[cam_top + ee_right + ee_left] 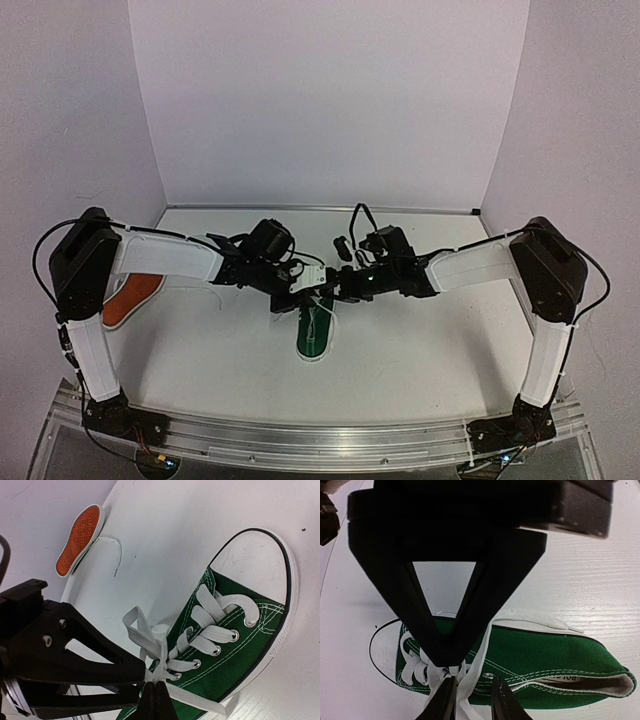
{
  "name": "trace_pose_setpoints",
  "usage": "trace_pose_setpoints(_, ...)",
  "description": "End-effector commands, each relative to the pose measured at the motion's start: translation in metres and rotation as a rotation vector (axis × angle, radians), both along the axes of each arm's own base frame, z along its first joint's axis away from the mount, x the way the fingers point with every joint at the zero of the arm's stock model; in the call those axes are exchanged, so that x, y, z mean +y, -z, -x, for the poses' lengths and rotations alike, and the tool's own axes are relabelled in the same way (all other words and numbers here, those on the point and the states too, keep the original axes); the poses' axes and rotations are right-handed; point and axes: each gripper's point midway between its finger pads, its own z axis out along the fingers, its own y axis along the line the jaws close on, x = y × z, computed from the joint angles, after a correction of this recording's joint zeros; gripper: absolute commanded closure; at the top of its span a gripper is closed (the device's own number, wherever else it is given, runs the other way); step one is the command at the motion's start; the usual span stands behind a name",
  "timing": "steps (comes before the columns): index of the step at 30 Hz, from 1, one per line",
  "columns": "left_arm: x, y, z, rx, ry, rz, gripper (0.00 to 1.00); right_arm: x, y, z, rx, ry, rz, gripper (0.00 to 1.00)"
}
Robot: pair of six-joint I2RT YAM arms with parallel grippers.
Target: Tie the shoes
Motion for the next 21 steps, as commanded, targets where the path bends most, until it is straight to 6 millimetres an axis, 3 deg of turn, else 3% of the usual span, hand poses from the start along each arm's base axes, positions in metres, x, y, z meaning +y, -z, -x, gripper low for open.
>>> trace_pose_setpoints(1, -0.001, 0.009, -0.004, -0.010, 0.005, -0.042, 0.75, 0.009, -0.010, -0.010, -0.030, 0.004, -0.031, 1.00)
trace_pose_setpoints(7, 0.003, 0.022, -0.005, -0.001, -0.011, -0.075, 0.79, 0.009, -0.009, -0.009, -0.028, 0.002, -0.030, 1.00)
trace_pose_setpoints(11, 0.008, 0.024, -0.006, -0.010, -0.028, -0.096, 0.88, 0.009, -0.010, -0.010, -0.030, 0.005, -0.030, 1.00)
trace_pose_setpoints(16, 0.012, 0.020, -0.006, -0.013, -0.059, -0.084, 0.99, 0.008, -0.008, -0.010, -0.031, 0.005, -0.026, 1.00)
trace_pose_setpoints(21, 0.008, 0.004, 0.000, -0.008, -0.062, 0.012, 1.00, 0.007, -0.006, -0.009, -0.027, 0.006, -0.021, 1.00)
